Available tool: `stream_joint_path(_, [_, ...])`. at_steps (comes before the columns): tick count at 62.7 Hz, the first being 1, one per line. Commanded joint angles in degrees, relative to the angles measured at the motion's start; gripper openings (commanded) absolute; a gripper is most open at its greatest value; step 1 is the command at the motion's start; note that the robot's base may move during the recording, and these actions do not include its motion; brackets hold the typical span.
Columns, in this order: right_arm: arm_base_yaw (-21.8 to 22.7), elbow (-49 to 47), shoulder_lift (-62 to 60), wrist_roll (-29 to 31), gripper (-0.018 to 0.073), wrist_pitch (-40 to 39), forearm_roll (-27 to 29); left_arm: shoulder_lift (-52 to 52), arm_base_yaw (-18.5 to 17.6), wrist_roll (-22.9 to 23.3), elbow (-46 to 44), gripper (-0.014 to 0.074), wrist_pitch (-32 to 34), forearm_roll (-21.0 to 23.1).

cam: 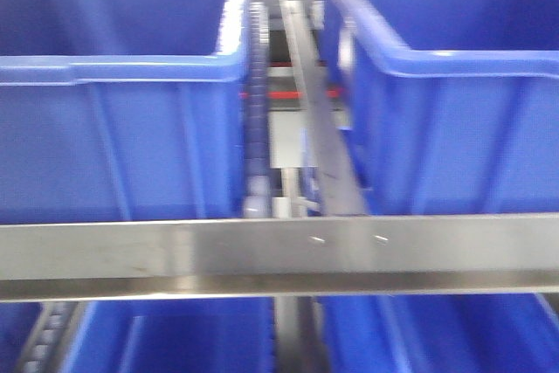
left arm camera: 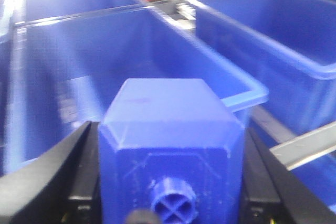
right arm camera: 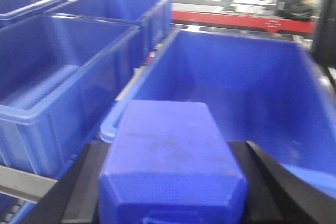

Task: Pick and sort blue part to right shelf
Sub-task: 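Stop the base facing the blue bins on the shelf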

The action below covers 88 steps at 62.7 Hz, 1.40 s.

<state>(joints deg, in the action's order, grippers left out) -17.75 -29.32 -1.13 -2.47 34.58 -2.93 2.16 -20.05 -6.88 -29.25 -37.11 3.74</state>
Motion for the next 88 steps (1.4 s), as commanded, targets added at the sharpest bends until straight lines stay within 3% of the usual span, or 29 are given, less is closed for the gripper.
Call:
stream_joint_path(1, [0.1, -1.7, 1.0, 0.4, 0.0260, -5.4, -0.4, 1.1, 0.7, 0.2, -1.4, 0.0281, 5.0, 0.3])
stream_joint_path(11, [0.1, -1.7, 1.0, 0.4, 0.0260, -5.4, -0.4, 1.1, 2.4, 0.2, -1.4, 0.0281, 5.0, 0.3])
stream_joint_path(76, [0.1, -1.7, 1.0, 0.4, 0.0260, -5.4, -0.4, 1.1, 2.4, 0.2, -1.4, 0.0281, 5.1, 0.3])
stream_joint_path(88, [0.1, -1.7, 1.0, 0.4, 0.0260, -5.4, -0.4, 4.0, 2.4, 0.2, -2.2, 0.0281, 7.5, 0.1])
